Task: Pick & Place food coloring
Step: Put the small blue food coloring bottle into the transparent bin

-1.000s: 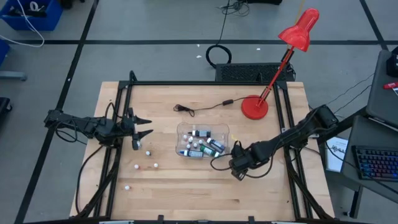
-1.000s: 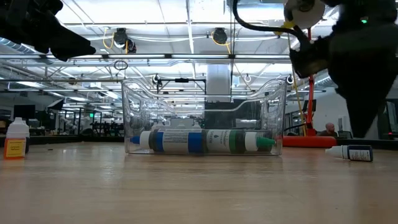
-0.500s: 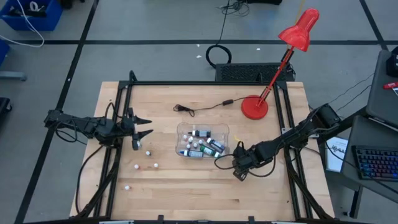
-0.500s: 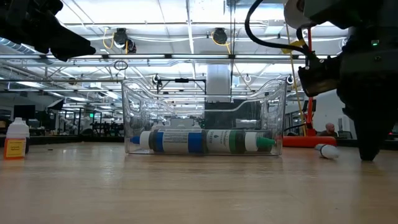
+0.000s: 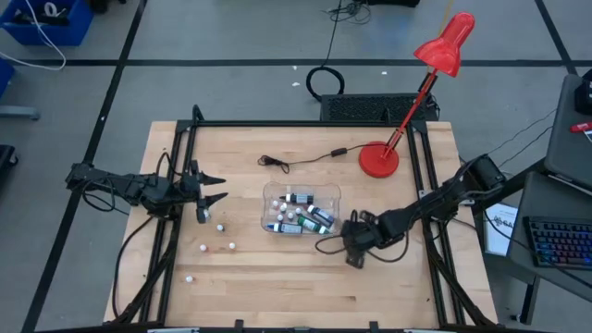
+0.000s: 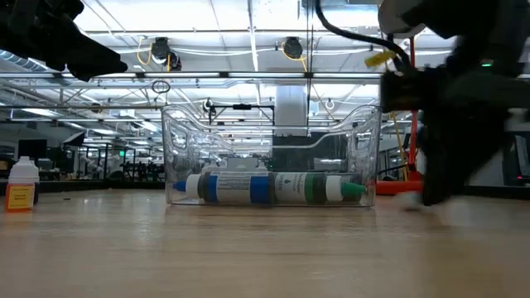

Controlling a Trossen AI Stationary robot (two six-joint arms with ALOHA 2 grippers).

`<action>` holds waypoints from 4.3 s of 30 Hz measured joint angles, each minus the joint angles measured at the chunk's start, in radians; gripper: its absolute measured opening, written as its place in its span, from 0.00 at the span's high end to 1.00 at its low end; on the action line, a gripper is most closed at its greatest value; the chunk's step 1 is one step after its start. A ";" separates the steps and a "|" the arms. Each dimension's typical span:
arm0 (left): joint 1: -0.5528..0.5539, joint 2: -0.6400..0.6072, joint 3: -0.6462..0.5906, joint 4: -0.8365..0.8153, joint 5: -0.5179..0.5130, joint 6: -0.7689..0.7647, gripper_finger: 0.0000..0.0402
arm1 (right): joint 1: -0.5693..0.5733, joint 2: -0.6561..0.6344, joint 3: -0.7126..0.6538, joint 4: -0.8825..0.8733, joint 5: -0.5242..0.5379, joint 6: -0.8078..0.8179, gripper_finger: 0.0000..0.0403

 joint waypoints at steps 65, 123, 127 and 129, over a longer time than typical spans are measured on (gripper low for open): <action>0.000 0.000 0.000 0.000 -0.001 0.000 0.51 | -0.055 -0.008 -0.111 0.277 0.030 -0.567 0.58; 0.000 0.000 0.000 0.000 -0.001 0.000 0.51 | 0.005 -0.013 -0.152 0.348 0.002 -0.442 0.89; 0.000 0.000 0.000 0.000 -0.001 0.000 0.51 | 0.013 -0.006 -0.161 0.465 -0.006 -0.446 0.89; 0.000 0.000 0.000 0.000 -0.001 0.000 0.51 | 0.024 -0.007 -0.151 0.512 -0.008 -0.460 0.89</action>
